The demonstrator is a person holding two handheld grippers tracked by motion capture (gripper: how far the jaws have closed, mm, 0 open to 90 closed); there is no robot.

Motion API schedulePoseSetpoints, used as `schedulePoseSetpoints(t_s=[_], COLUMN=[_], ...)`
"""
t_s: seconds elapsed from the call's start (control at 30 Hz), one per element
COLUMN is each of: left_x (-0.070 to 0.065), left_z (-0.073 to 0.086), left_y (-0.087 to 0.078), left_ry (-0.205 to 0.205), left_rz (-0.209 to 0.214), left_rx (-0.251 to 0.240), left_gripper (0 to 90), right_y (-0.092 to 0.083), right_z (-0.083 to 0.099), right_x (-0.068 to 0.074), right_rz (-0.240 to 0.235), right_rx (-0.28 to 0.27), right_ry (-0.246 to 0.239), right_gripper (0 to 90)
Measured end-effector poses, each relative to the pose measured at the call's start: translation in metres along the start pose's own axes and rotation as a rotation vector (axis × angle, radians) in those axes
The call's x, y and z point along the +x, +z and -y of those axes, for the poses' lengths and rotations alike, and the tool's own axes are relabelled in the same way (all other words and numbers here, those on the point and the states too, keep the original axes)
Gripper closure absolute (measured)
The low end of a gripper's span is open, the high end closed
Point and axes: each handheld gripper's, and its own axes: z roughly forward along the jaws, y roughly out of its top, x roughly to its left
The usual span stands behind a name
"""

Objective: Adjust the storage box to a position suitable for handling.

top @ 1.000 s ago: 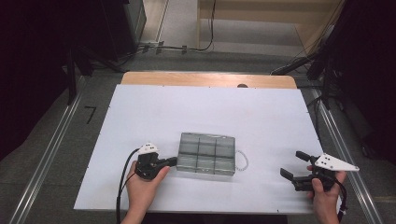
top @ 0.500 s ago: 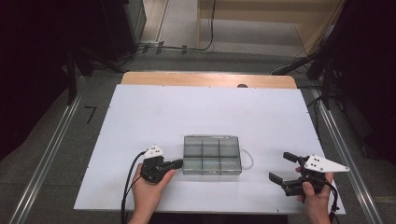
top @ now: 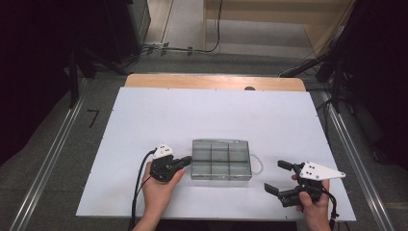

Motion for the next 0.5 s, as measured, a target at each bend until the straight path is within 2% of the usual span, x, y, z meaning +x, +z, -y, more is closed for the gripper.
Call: schedulePoseSetpoints(t_s=[0.17,0.2,0.23,0.27,0.37,0.43,0.5], left_x=[-0.001,-0.001,-0.001,-0.001,-0.004,-0.005,-0.006], left_z=[0.0,0.0,0.0,0.0,0.001,0.001,0.001], left_y=[0.0,-0.003,-0.011,-0.016,-0.032,-0.041,-0.046], left_ry=[0.033,0.044,0.056,0.066,0.136,0.151,0.144], left_rz=[0.017,0.018,0.012,0.004,-0.008,0.02,0.059], left_rx=[-0.01,-0.015,-0.035,-0.044,-0.086,-0.105,-0.102], left_gripper=[90.0,86.0,73.3,67.8,56.0,43.5,27.9], right_y=[0.002,0.003,0.002,0.002,0.003,0.005,0.005], right_z=[0.0,0.0,0.0,0.0,-0.001,-0.001,-0.001], right_x=[0.002,0.002,0.002,0.002,0.001,0.001,0.001], right_rz=[-0.021,-0.026,-0.032,-0.042,-0.062,-0.047,-0.05], right_rx=[0.012,0.012,0.013,0.009,0.013,0.024,0.026], right_ry=[-0.008,-0.008,-0.006,0.001,0.019,0.023,0.035], right_gripper=[3.6,4.2,6.5,10.7,18.9,30.1,43.3])
